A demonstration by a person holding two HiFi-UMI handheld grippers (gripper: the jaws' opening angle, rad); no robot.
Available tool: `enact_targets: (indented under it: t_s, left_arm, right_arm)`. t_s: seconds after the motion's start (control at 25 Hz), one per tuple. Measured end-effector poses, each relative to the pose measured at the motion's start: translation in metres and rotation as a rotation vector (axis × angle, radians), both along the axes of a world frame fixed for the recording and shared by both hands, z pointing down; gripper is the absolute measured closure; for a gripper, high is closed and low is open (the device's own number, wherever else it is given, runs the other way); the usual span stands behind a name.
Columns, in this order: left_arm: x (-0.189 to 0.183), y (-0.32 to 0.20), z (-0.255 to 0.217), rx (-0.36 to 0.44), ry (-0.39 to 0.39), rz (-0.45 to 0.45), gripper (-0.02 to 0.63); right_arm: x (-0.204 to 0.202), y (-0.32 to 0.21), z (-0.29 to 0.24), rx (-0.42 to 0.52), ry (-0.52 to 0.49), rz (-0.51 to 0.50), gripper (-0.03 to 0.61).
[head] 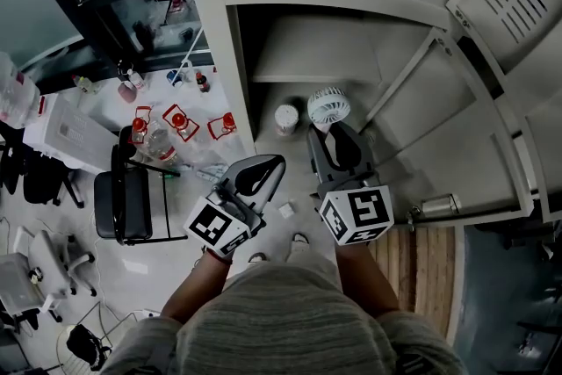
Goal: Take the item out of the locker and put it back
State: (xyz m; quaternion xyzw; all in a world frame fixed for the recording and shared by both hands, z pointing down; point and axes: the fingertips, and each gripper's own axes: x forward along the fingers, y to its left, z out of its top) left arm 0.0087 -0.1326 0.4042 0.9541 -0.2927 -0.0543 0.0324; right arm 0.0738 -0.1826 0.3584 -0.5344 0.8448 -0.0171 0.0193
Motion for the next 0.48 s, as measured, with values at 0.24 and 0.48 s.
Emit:
enact_targets:
  t_s: [0.24, 0.48]
  left_arm:
    - [-0.003, -0.005, -0.003, 0.008, 0.002, -0.007, 0.606]
    - [-0.01, -0.011, -0.005, 0.008, 0.006, -0.024, 0.606]
  right_arm:
    - [-0.006, -0.018, -0.028, 0.046, 0.027, -0.01, 0.44]
    - [-0.015, -0.045, -0.051, 0.071, 0.064, -0.022, 0.439]
